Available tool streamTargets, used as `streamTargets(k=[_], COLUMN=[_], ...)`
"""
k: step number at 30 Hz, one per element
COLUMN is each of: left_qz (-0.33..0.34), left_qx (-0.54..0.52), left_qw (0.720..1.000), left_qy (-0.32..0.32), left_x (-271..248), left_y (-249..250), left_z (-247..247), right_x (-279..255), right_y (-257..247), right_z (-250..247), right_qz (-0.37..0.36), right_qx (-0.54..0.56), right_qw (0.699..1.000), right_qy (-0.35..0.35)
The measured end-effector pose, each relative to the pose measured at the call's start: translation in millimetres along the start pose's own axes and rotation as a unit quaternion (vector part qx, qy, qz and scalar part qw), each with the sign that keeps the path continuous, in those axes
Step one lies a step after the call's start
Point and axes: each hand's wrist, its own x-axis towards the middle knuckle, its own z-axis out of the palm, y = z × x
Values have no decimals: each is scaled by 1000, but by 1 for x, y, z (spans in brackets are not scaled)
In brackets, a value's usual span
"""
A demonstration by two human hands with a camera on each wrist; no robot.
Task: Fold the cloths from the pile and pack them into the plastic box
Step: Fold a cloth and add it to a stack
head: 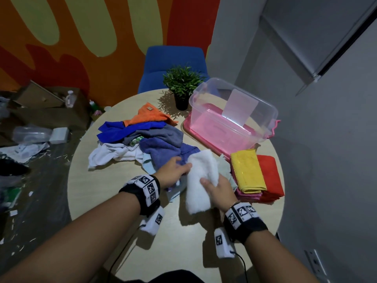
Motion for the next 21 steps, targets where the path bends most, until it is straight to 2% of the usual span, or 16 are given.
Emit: streamTargets(k=[1,2,3,5,8,11,12,14,19,20,21], left_qz=[-36,-42,-17,37,45,21,12,21,46,44,48], left_qx=[-47,-78,-91,-81,-57,53,94,142,131,104,100], left_qw=[997,992,990,992,997,998,995,989,990,994,993], left_qy=[-49,-86,-110,-92,-29,4,15,40,-10,2,41], left_x=[3,4,5,15,26,39,38,39,33,31,33], left_y=[-2,-3,-4,-5,2,-6,-8,-11,-13,-16,-20], left_z=[13,26,38,57,74,90,92,95,88,84,78], right_x=[4,6,9,13,20,23,23,26,45,47,48], right_y=[-2,-4,-6,-11,-10,-5,-3,-2,16,22,28], right_z=[-8,-15,-20,-31,-43,-45,-42,-36,-18,-13,-10], right_qz=[16,37,56,66,29,-59,-94,-138,-87,-67,-50], right_qx=[19,42,49,11,-107,-262,-300,-372,-527,-547,-558], right_qw=[1000,998,997,996,984,940,927,906,838,822,812], right_qy=[16,26,32,57,141,211,203,144,-110,-144,-161])
